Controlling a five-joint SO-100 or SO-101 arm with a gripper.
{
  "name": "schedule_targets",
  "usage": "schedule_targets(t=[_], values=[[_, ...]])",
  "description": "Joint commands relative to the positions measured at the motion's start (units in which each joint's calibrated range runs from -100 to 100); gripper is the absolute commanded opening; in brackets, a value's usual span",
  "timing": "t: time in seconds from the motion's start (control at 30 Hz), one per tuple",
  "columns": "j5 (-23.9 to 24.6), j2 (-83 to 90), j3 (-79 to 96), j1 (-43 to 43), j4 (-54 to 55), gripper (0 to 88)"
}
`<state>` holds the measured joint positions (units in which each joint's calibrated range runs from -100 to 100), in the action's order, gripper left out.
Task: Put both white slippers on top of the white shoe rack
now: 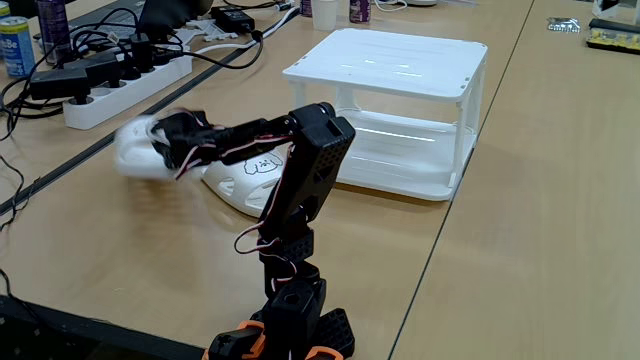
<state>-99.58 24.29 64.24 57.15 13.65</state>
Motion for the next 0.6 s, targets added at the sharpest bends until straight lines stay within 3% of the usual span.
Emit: schedule_targets(t=[0.0,0.3,0.57], values=[[-0.42,7.98,-9.80,0.00,-0.02,0.8],[-0.42,10.59,-22.70,-0.99,-1.14,0.8],[-0.42,9.49,-37.94,-9.29,-16.41,0.8]])
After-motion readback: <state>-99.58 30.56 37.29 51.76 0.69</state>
